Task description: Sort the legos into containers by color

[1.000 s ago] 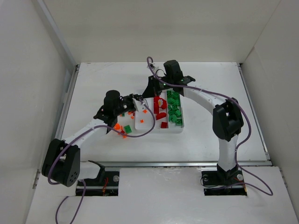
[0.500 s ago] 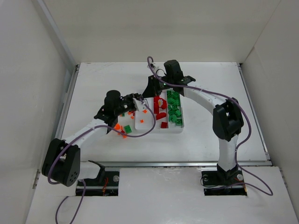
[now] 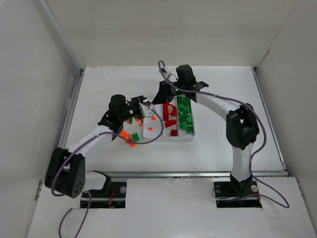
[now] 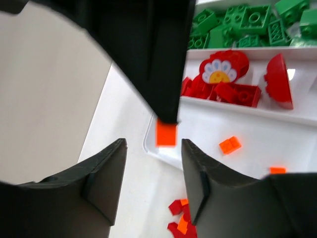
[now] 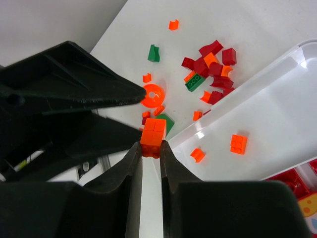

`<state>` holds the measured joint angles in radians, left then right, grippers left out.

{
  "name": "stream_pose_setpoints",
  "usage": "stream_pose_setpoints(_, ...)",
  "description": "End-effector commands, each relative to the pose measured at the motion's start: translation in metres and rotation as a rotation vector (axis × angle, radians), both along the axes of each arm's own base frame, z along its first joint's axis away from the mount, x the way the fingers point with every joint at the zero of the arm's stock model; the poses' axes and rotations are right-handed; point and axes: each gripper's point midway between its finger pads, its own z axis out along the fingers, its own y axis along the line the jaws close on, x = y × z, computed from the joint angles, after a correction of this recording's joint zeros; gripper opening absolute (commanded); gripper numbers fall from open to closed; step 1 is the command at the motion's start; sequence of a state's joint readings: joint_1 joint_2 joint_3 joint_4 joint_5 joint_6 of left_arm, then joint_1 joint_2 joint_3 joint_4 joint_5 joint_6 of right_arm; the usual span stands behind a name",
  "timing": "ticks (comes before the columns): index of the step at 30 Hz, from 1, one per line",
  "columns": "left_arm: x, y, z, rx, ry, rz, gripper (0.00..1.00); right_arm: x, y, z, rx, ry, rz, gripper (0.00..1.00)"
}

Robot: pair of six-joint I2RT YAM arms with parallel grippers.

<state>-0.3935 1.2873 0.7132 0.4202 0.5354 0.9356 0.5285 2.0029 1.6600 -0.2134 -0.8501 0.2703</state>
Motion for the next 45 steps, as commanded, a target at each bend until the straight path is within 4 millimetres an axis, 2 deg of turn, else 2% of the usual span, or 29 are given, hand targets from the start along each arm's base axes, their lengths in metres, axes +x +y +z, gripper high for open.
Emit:
stream_pose_setpoints(1,0.006,0.006,0.029,-0.031,-0.037,-0.028,0.44,-0.001,-0.005,0.029,0.056,-0.068,0.014,0.0)
stream_pose_setpoints(5,-0.004,0.007,0.032,-0.029,-0.055,-0.107,0.32,-0.009,-0.004,0.033,0.079,-0.065,0.065,0.0)
stream_pose_setpoints(7,-0.01,0.002,0.03,-0.031,-0.049,-0.147,0.32,-0.009,-0.004,0.033,0.079,-0.065,0.065,0.0)
stream_pose_setpoints(8,-0.016,-0.001,0.027,-0.029,-0.036,-0.182,0.36,-0.008,-0.004,0.036,0.083,-0.073,0.065,0.0)
stream_pose_setpoints(9,-0.016,-0.004,0.033,-0.032,-0.054,-0.202,0.36,-0.008,-0.003,0.037,0.087,-0.081,0.066,0.0)
stream_pose_setpoints(11,-0.022,-0.007,0.028,-0.031,-0.023,-0.24,0.43,-0.008,-0.003,0.037,0.087,-0.081,0.066,0.0)
stream_pose_setpoints(14,-0.021,-0.009,0.023,-0.022,0.002,-0.253,0.49,-0.008,-0.003,0.037,0.087,-0.081,0.066,0.0)
stream_pose_setpoints(19,-0.012,-0.013,0.024,-0.033,0.013,-0.21,0.49,-0.008,-0.002,0.041,0.095,-0.087,0.074,0.0)
stream_pose_setpoints(23,-0.007,-0.016,0.03,-0.04,-0.011,-0.196,0.42,-0.008,-0.002,0.041,0.095,-0.087,0.074,0.0)
stream_pose_setpoints(27,-0.009,-0.018,0.018,-0.016,0.026,-0.21,0.35,-0.008,-0.002,0.041,0.095,-0.087,0.074,0.0)
stream_pose_setpoints(34,-0.006,-0.016,0.012,0.001,0.036,-0.192,0.34,-0.01,-0.001,0.048,0.112,-0.099,0.092,0.0)
stream_pose_setpoints(36,-0.005,-0.016,0.016,-0.002,0.027,-0.192,0.29,-0.01,-0.001,0.048,0.112,-0.099,0.092,0.0)
stream_pose_setpoints(40,-0.002,-0.014,0.012,0.002,0.043,-0.17,0.27,-0.01,-0.001,0.048,0.112,-0.099,0.092,0.0)
stream_pose_setpoints(43,-0.003,-0.014,0.01,0.004,0.052,-0.17,0.21,-0.01,-0.001,0.048,0.112,-0.099,0.092,0.0)
stream_pose_setpoints(45,-0.002,-0.014,0.011,-0.003,0.051,-0.168,0.12,-0.01,-0.001,0.048,0.112,-0.099,0.092,0.0)
